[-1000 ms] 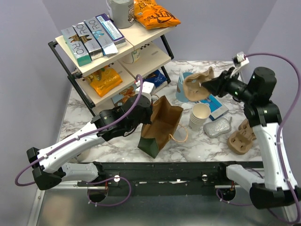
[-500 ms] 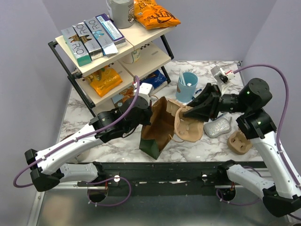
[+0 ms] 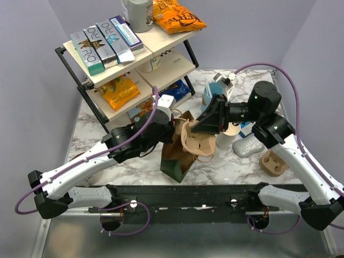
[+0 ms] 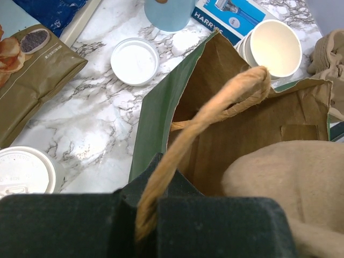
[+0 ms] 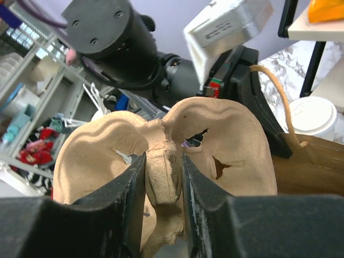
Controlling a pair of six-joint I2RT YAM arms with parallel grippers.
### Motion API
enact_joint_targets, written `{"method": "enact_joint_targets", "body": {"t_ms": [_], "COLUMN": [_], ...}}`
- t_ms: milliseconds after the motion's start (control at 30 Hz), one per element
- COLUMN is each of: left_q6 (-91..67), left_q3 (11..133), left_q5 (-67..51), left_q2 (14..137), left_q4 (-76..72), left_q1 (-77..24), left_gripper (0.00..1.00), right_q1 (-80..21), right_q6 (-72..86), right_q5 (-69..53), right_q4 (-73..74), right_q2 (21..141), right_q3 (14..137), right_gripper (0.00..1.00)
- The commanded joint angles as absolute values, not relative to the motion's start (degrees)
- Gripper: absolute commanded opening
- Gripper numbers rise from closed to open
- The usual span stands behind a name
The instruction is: Pack the takeout coffee
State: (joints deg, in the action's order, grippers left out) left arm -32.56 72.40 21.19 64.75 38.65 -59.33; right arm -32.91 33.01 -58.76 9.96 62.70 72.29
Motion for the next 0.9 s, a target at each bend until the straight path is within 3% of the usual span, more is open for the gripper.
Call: {"method": "enact_joint_targets", "body": {"t_ms": [0,333,867], "left_q6": [-34.27,-35.07,-34.54], "left_q3": [71.90,70.84,69.70], "left_q5": [21.44,21.62,19.34], "left_q2": [63.29,61.96,60.12], "left_q4": [37.44,37.26,36.91], "left_q1": [-59.41,-59.41,-59.41], "left_gripper": [0.00,0.00,0.00], "right_q1": [-33.31,-33.40,-33.92], "right_q6": [38.67,39.46,27.00], "right_q5": [-54.58,-51.07,-38.32], "right_q4": [10.81,11.86,21.88], "right_q2": [63.10,62.05,64.86], "right_q3": [70.76,66.62,66.80], "right_gripper": [0.36,0.36,0.36]}}
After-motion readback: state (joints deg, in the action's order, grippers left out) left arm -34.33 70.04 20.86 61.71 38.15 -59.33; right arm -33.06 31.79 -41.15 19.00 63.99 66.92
